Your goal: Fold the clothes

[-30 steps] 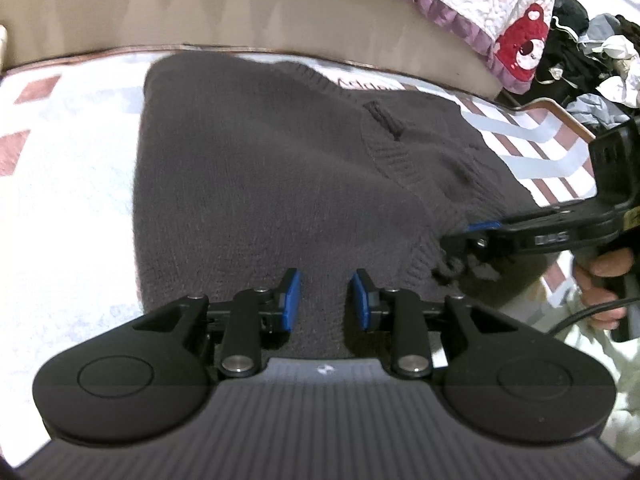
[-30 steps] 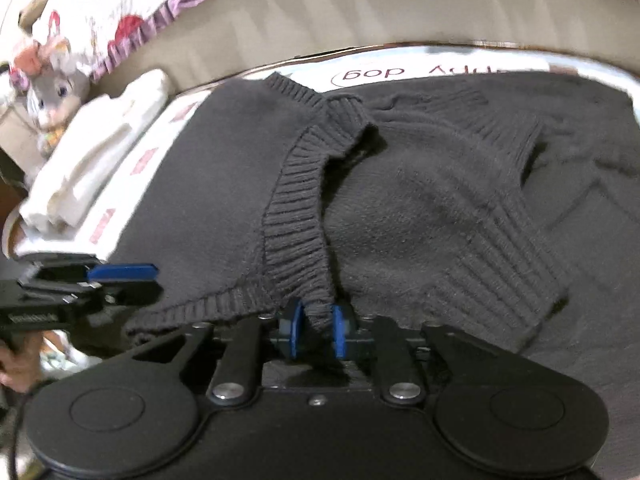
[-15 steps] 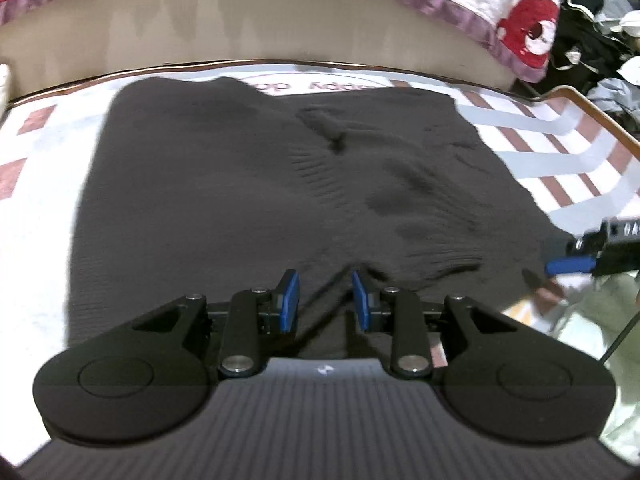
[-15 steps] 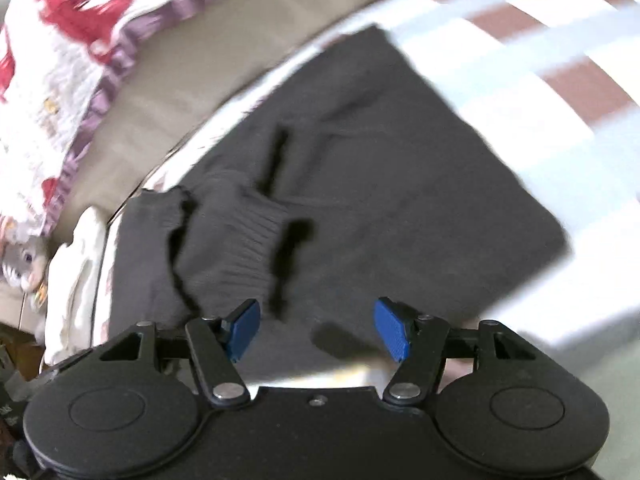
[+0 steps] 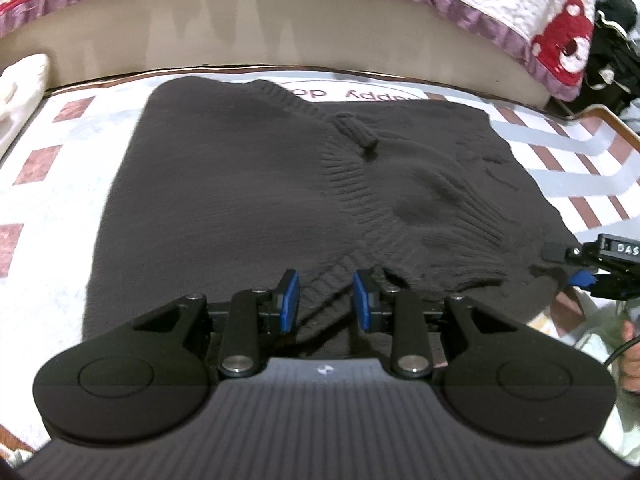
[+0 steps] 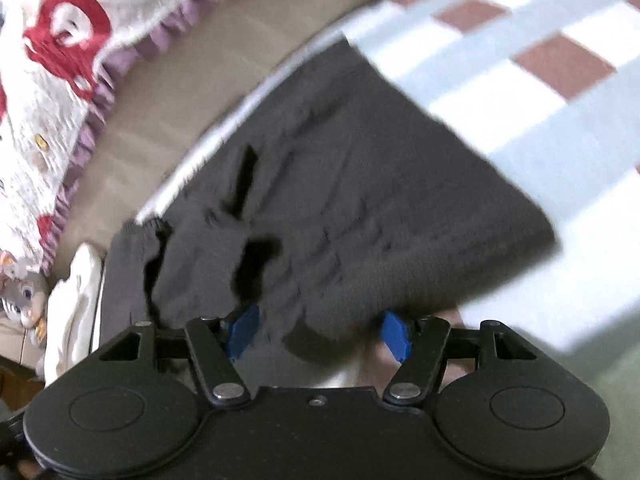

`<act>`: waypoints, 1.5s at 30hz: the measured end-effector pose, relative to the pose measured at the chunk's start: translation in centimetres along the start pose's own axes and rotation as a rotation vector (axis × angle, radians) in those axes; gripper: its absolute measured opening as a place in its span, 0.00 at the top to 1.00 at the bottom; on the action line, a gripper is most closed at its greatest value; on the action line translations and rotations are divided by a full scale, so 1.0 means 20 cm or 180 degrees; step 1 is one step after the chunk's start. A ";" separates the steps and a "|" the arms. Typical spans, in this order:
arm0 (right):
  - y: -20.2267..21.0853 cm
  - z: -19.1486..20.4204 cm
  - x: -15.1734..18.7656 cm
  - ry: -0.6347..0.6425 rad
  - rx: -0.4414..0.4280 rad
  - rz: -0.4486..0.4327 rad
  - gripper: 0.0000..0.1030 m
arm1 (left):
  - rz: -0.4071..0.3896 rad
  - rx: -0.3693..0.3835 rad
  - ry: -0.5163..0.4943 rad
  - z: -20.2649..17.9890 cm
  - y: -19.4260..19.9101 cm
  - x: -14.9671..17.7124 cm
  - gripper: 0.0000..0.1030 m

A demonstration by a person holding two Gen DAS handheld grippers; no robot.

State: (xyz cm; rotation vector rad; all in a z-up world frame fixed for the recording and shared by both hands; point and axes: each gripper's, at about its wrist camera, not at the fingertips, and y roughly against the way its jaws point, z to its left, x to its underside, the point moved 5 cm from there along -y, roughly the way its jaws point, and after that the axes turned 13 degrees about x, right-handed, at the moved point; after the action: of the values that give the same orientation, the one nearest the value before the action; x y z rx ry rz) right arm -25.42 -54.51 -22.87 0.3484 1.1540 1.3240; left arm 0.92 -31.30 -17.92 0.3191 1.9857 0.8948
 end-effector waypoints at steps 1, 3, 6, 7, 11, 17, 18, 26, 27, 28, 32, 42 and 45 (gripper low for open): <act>-0.01 0.00 0.00 -0.0047 -0.0019 -0.0135 0.32 | -0.0009 -0.0025 0.0027 0.01 0.01 0.00 0.73; -0.03 0.00 -0.01 -0.0155 -0.0060 -0.0377 0.32 | -0.0032 -0.0072 0.0060 0.03 0.03 0.00 0.73; -0.07 -0.01 -0.04 -0.0368 -0.0128 -0.0574 0.42 | -0.0077 -0.0143 0.0114 0.07 0.06 -0.01 0.73; -0.09 -0.01 -0.04 -0.0399 -0.0139 -0.0585 0.51 | -0.0082 -0.0175 0.0133 0.08 0.07 -0.01 0.73; -0.10 -0.02 -0.05 -0.0393 -0.0192 -0.0588 0.81 | -0.0113 -0.0288 0.0180 0.13 0.10 -0.03 0.73; 0.00 0.13 -0.13 -0.0015 -0.0617 -0.0713 0.83 | -0.0030 -0.0420 0.0398 0.26 0.08 -0.02 0.73; 0.01 0.16 -0.14 0.0035 -0.0679 -0.0716 0.84 | 0.0016 -0.0446 0.0456 0.28 0.07 -0.01 0.73; 0.15 0.60 -0.23 0.0755 -0.1693 -0.0608 0.84 | -0.0224 -0.0181 0.0575 0.40 0.17 -0.04 0.76; 0.20 0.71 -0.24 0.0992 -0.1800 -0.0639 0.84 | -0.0237 -0.0169 0.0591 0.42 0.19 -0.05 0.76; 0.24 0.82 -0.23 0.1234 -0.1901 -0.0653 0.84 | -0.0221 -0.0199 0.0606 0.44 0.20 -0.04 0.76; 0.33 1.19 -0.06 0.2026 -0.2299 -0.0526 0.84 | -0.0138 -0.0421 0.0773 0.53 0.22 0.06 0.77; -0.22 1.45 0.57 0.2443 -0.1828 0.0663 0.85 | -0.0438 -0.0006 0.1367 0.70 0.30 0.15 0.84; -0.18 1.46 0.59 0.2641 -0.1748 0.0599 0.85 | -0.0487 0.0070 0.1444 0.72 0.29 0.15 0.84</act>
State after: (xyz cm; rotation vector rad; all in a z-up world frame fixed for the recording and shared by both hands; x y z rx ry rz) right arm -1.99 -33.88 -17.83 -0.5625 1.3642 1.9665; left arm 10.40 -18.92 -20.36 -0.0318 2.3977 0.9038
